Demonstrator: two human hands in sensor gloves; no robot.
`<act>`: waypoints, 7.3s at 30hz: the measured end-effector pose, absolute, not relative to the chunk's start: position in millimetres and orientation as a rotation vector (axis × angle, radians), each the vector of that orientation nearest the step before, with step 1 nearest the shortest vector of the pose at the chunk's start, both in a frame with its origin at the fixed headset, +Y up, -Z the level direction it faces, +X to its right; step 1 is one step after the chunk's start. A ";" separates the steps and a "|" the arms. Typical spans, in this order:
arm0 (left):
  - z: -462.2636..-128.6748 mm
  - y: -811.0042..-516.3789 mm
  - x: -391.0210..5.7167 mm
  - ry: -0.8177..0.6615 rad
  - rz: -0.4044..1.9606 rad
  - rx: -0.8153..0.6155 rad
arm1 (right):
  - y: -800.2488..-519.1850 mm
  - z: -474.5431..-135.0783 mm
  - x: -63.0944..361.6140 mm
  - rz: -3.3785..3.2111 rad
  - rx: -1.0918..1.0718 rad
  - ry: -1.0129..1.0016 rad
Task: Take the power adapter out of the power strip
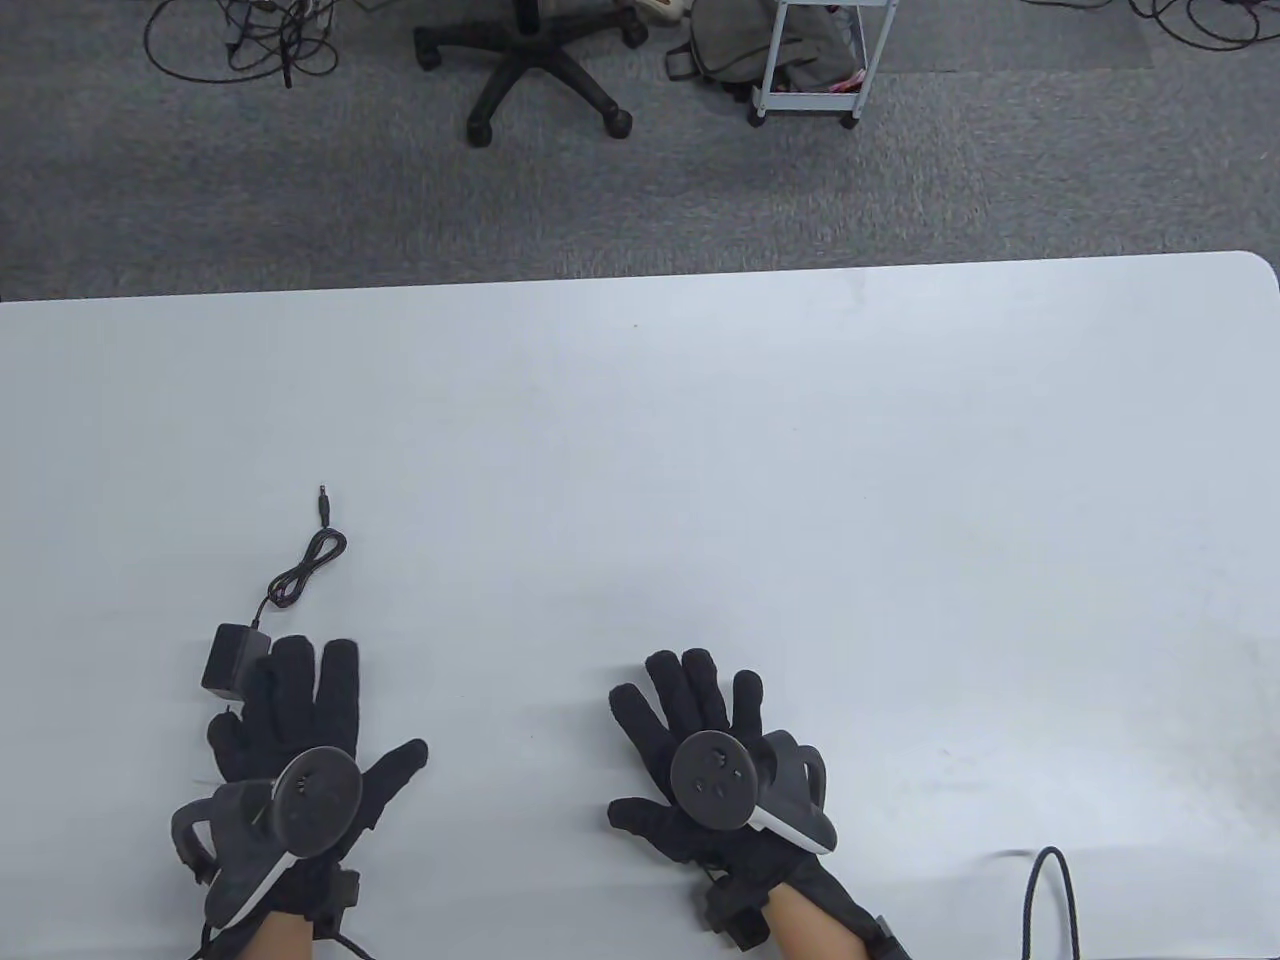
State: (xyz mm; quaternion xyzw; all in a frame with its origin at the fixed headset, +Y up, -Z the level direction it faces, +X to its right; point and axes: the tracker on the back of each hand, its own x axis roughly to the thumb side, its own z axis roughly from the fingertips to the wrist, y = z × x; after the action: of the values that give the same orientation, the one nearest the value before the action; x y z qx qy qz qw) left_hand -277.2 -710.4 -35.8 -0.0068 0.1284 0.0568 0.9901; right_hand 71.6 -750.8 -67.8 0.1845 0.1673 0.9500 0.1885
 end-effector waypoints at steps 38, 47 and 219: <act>-39.2 -739.0 -341.4 0.591 0.282 -0.303 | -752.9 -68.3 71.8 2.629 0.522 0.511; -44.8 -724.5 -288.3 0.228 0.256 -0.194 | -753.2 -68.5 73.4 2.621 0.507 0.499; -41.2 -724.5 -250.3 -0.004 0.122 -0.025 | -743.8 -73.7 173.4 2.668 -0.072 0.098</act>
State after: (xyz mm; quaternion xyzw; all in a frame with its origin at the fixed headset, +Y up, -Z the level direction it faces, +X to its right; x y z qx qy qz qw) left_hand -250.3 -724.5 -41.2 -0.0126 -0.0021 0.0607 0.9981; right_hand 173.4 -743.8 -73.7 -0.0263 0.0357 0.9714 0.2333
